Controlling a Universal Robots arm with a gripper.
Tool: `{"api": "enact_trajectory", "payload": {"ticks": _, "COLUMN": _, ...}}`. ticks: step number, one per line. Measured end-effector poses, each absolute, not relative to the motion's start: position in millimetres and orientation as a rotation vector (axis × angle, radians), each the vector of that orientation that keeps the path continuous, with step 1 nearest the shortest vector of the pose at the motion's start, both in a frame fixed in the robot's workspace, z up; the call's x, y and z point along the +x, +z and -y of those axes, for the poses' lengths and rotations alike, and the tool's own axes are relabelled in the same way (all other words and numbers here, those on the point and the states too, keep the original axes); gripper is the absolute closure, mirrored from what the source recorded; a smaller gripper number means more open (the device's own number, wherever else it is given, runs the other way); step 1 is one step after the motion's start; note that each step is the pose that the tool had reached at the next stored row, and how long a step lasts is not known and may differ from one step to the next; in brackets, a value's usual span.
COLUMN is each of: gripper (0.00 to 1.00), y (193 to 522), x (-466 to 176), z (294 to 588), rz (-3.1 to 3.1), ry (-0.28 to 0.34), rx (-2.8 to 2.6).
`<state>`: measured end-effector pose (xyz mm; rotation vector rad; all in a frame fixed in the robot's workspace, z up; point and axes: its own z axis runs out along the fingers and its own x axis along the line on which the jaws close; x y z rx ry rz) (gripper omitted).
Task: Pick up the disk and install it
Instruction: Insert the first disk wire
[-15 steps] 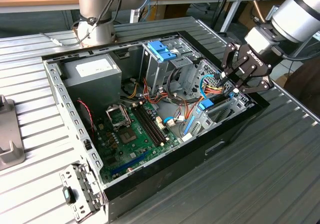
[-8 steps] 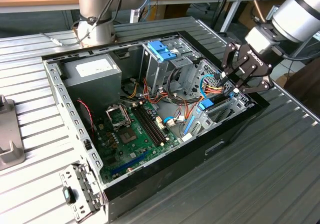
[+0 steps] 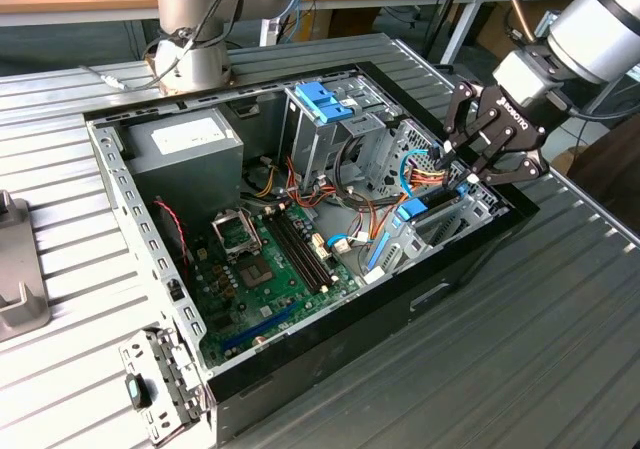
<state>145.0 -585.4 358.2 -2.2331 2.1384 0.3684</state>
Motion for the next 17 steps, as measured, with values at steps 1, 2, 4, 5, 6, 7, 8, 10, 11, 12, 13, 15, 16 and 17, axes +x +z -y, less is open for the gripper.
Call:
{"api": "enact_trajectory", "payload": {"ticks": 1, "gripper": 0.64, "y": 359.0, "x": 145.0, "z": 585.6, "rz": -2.137, "ry": 0.371, "rx": -2.232}}
{"api": "enact_trajectory", "payload": {"ticks": 2, "gripper": 0.64, "y": 359.6, "x": 145.0, "z": 585.7, "rz": -2.135, "ry": 0.373, "rx": -2.230}}
{"api": "enact_trajectory", "payload": {"ticks": 4, "gripper": 0.64, "y": 360.1, "x": 145.0, "z": 585.9, "rz": -2.133, "ry": 0.377, "rx": -2.229}}
{"api": "enact_trajectory", "payload": {"ticks": 5, "gripper": 0.64, "y": 360.0, "x": 145.0, "z": 586.1, "rz": -2.131, "ry": 0.379, "rx": -2.228}}
{"api": "enact_trajectory", "payload": {"ticks": 6, "gripper": 0.64, "y": 360.1, "x": 145.0, "z": 586.2, "rz": -2.131, "ry": 0.380, "rx": -2.227}}
{"api": "enact_trajectory", "payload": {"ticks": 7, "gripper": 0.64, "y": 360.1, "x": 145.0, "z": 586.3, "rz": -2.130, "ry": 0.380, "rx": -2.227}}
{"api": "enact_trajectory", "payload": {"ticks": 8, "gripper": 0.64, "y": 360.0, "x": 145.0, "z": 586.6, "rz": -2.130, "ry": 0.380, "rx": -2.227}}
{"api": "enact_trajectory", "payload": {"ticks": 10, "gripper": 0.64, "y": 360.1, "x": 145.0, "z": 586.7, "rz": -2.130, "ry": 0.380, "rx": -2.227}}
{"api": "enact_trajectory", "payload": {"ticks": 11, "gripper": 0.64, "y": 360.0, "x": 145.0, "z": 586.7, "rz": -2.130, "ry": 0.380, "rx": -2.227}}
{"api": "enact_trajectory", "payload": {"ticks": 12, "gripper": 0.64, "y": 360.1, "x": 145.0, "z": 586.8, "rz": -2.130, "ry": 0.380, "rx": -2.227}}
{"api": "enact_trajectory", "payload": {"ticks": 13, "gripper": 0.65, "y": 360.1, "x": 145.0, "z": 586.8, "rz": -2.130, "ry": 0.380, "rx": -2.227}}
{"api": "enact_trajectory", "payload": {"ticks": 15, "gripper": 0.79, "y": 360.0, "x": 145.0, "z": 586.9, "rz": -2.130, "ry": 0.380, "rx": -2.227}}
{"api": "enact_trajectory", "payload": {"ticks": 16, "gripper": 0.82, "y": 360.0, "x": 145.0, "z": 586.9, "rz": -2.130, "ry": 0.380, "rx": -2.227}}
{"api": "enact_trajectory", "payload": {"ticks": 17, "gripper": 0.82, "y": 360.1, "x": 145.0, "z": 586.9, "rz": -2.130, "ry": 0.380, "rx": -2.227}}
